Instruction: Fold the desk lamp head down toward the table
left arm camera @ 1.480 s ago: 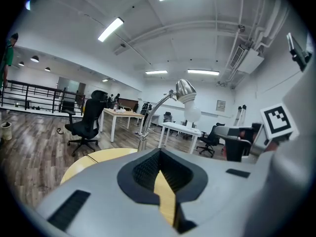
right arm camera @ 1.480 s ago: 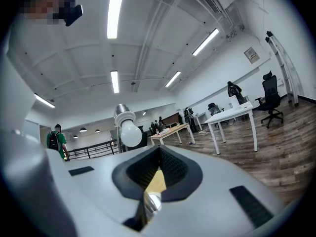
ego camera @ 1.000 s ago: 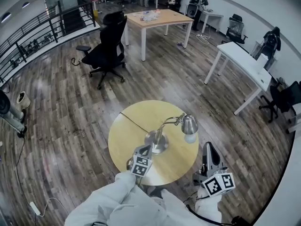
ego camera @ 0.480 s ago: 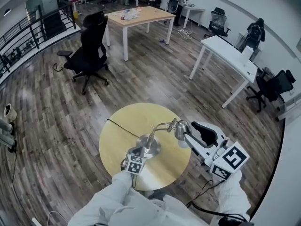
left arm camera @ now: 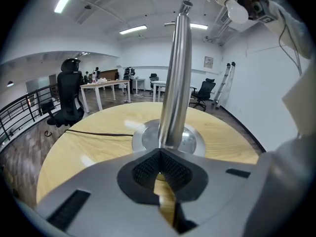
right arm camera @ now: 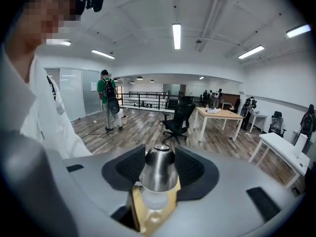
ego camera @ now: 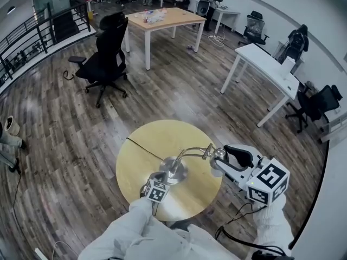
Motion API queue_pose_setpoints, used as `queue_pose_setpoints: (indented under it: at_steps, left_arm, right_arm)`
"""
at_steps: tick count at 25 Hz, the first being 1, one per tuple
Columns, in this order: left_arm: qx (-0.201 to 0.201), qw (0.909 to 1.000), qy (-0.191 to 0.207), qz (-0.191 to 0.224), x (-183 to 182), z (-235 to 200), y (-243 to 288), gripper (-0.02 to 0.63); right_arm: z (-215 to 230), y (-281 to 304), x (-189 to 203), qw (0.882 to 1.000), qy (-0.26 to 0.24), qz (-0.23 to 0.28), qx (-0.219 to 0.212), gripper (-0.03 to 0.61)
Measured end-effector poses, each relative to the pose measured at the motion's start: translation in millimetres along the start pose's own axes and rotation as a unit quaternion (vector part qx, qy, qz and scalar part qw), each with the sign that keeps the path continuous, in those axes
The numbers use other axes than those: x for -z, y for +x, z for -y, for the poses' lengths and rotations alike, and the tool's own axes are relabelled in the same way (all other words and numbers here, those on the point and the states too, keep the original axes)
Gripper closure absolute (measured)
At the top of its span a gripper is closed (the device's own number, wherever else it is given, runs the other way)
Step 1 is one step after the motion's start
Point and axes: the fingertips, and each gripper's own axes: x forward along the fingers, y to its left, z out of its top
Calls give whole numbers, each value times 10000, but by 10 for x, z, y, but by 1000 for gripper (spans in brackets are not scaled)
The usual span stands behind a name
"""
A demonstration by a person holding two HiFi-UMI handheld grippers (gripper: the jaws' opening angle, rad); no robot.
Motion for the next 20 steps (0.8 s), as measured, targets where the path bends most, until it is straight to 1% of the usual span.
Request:
queue_pose_setpoints:
  at_steps: [3, 5, 7, 9, 10, 13, 20]
  left_arm:
    - [4, 10000, 49, -26, -19, -64, -13, 614]
    - [15, 10000, 43, -21, -21, -59, -21, 614]
    - [39, 10000, 68, -27, -16, -47, -21, 614]
    - [62, 9999, 95, -37, -14, -50, -19, 614]
    - [69, 9999, 101, -43, -16, -49, -18, 614]
    - [71, 9998, 167, -91, -21, -26, -7, 614]
    - [24, 9997, 219, -103, -7, -26, -4, 614]
  right_arm:
    - [35, -29, 149, 9998, 175, -136, 5, 396]
    - [24, -109, 313, 9998, 174, -110, 53, 396]
    - [4, -184, 454, 9997, 195, 107, 139, 396]
    - [9, -220, 530, 9984, 335, 406, 197, 396]
    - [16, -227, 578, 9981, 375, 448, 215, 396]
    - [29, -251, 868, 9985, 443, 174, 259, 396]
    - [15, -131, 1619, 9950, 943, -195, 262, 396]
